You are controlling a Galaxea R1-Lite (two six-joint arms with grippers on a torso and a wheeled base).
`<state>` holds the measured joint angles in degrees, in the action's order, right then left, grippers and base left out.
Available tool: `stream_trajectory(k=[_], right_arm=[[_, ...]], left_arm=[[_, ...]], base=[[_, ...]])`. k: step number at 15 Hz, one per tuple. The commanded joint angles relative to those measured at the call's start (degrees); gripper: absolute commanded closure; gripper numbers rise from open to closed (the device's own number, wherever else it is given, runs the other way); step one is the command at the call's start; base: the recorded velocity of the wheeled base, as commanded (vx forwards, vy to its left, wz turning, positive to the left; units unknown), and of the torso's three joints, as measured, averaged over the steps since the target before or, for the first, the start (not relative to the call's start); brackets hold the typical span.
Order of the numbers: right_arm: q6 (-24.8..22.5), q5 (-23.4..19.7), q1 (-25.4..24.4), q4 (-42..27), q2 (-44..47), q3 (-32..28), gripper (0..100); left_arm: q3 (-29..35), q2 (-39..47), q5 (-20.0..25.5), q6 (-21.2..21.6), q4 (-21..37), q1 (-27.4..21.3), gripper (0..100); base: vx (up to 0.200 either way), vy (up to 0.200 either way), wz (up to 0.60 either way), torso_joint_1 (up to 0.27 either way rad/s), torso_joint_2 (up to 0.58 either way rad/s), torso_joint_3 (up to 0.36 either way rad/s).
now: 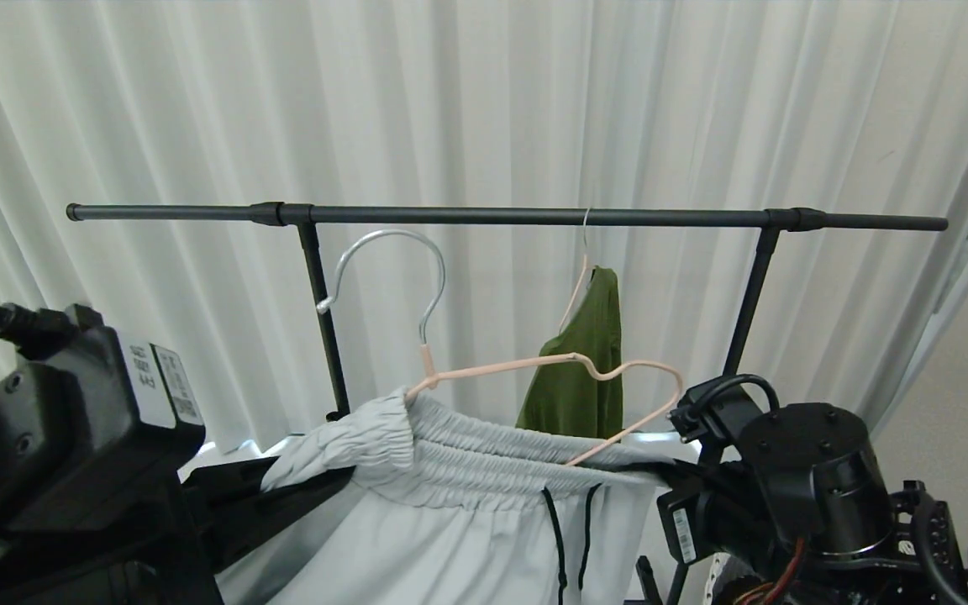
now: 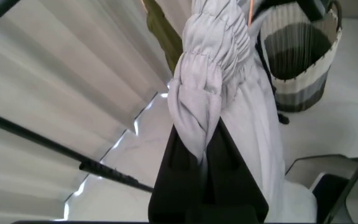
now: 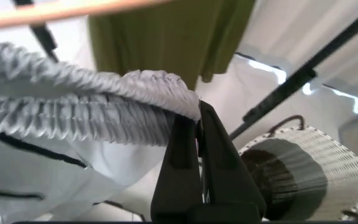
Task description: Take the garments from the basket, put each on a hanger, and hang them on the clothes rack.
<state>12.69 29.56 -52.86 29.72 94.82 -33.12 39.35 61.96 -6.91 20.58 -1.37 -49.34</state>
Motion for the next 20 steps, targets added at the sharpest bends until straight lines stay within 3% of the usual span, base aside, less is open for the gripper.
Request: stream_trajectory(k=[1, 3, 6, 9, 16, 20], right_arm=[[-0.5, 0.0, 2.4, 0.0, -0.9, 0.1, 100], [-0.6, 0.0, 3.8, 0.0, -1.0, 0.1, 100], [-0.6, -0.2, 4.3, 0.1, -1.0, -0.1, 100], [-1.4, -1.0, 4.6, 0.0, -2.1, -0.1, 100], [-8.7, -11.0, 6.6, -0.4, -7.5, 0.2, 100], [-10.8, -13.1, 5.0, -1.0, -9.8, 0.2, 100]], left_arm=[[-2.0, -1.1, 0.0, 0.2, 0.0, 0.3, 100], [-5.2, -3.3, 0.1, 1.2, 0.0, 0.2, 100], [-9.0, -5.7, 2.5, 7.0, 0.0, 0.3, 100], [-10.9, -5.5, 3.0, 9.0, 0.3, 0.3, 100], [-15.4, -3.6, 3.0, 9.3, 1.1, 0.5, 100], [-15.9, 0.6, 3.0, 9.4, 1.2, 0.5, 100]], base=[[0.0, 0.0, 0.0, 0.0, 0.0, 0.0], [0.0, 0.0, 0.0, 0.0, 0.0, 0.0], [0.0, 0.0, 0.0, 0.0, 0.0, 0.0], [0.0, 0.0, 0.0, 0.0, 0.0, 0.0], [0.0, 0.0, 0.0, 0.0, 0.0, 0.0], [0.0, 0.0, 0.0, 0.0, 0.0, 0.0]])
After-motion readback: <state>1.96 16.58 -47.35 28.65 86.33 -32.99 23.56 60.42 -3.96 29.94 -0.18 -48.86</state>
